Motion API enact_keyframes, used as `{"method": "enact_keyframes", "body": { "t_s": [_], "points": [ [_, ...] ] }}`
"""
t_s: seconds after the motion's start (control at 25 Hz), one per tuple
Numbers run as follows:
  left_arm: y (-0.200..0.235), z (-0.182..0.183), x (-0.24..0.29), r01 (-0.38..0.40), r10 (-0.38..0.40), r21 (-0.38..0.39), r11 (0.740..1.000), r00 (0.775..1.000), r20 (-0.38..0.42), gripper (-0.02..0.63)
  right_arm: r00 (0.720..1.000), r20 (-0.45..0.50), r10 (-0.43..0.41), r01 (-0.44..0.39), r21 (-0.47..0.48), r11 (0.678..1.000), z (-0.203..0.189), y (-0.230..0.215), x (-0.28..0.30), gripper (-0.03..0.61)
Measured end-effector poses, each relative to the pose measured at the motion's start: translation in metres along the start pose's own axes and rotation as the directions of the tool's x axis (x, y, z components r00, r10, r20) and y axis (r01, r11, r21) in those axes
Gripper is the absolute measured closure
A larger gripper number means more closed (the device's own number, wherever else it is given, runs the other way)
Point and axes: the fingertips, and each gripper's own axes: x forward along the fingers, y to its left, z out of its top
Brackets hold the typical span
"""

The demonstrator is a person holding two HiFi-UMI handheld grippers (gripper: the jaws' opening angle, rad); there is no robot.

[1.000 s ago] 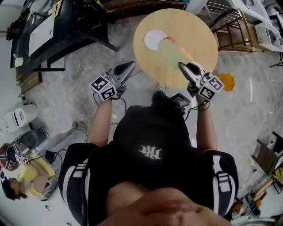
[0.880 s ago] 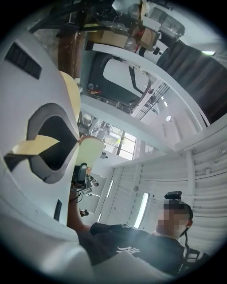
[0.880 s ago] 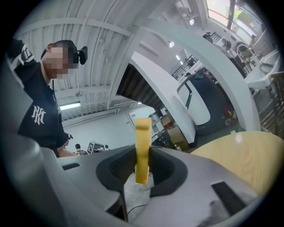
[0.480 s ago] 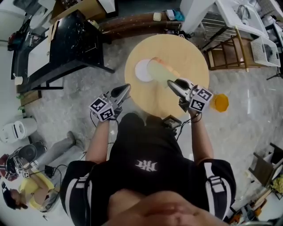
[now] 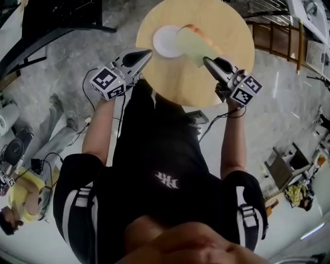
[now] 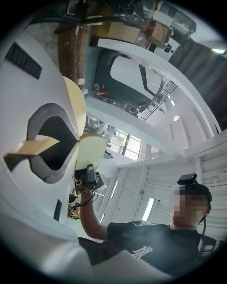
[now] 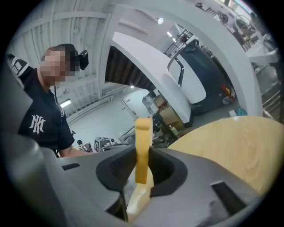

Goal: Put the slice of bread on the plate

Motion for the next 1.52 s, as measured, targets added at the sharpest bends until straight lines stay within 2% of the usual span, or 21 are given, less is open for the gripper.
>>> {"method": "enact_keyframes", "body": {
  "t_s": [0.12,0.24,0.36,0.48,0.64,1.12,1.32,1.52],
  "points": [
    [0.021,-0.016,0.006,-0.006,0.006,-0.013,1.0,1.0,-0.006,0.606,0.997,-0.068,0.036,-0.033,0.055,0.998,-0.021,-0.012,0.021,0.489],
    [0.037,-0.027,0.02,0.001,0.0,0.017,1.0,1.0,-0.007,0.606,0.99,-0.123,0.073,-0.063,0.083,0.995,-0.04,-0.027,0.039,0.489],
    [0.048,-0.032,0.026,-0.037,0.036,0.046,0.998,0.999,0.022,0.606,0.978,-0.192,0.085,-0.065,0.111,0.992,-0.062,-0.041,0.054,0.489],
    [0.062,-0.045,0.029,-0.055,0.055,0.03,0.998,0.998,0.024,0.606,0.964,-0.244,0.105,-0.066,0.165,0.984,-0.077,-0.052,0.074,0.489],
    [0.079,-0.059,0.036,-0.057,0.057,0.007,0.998,0.998,0.023,0.606,0.956,-0.265,0.127,-0.064,0.236,0.97,-0.085,-0.069,0.09,0.489],
    [0.067,-0.077,0.043,-0.032,0.034,-0.047,0.998,0.999,0.036,0.606,0.951,-0.277,0.139,-0.025,0.379,0.925,-0.099,-0.085,0.09,0.489],
    [0.064,-0.083,0.044,-0.022,0.024,-0.053,0.998,0.999,0.027,0.606,0.948,-0.298,0.112,0.016,0.397,0.918,-0.105,-0.09,0.088,0.489],
    [0.065,-0.083,0.045,-0.02,0.022,-0.053,0.998,0.999,0.031,0.606,0.938,-0.343,0.055,0.076,0.359,0.93,-0.11,-0.096,0.086,0.48]
  ]
}}
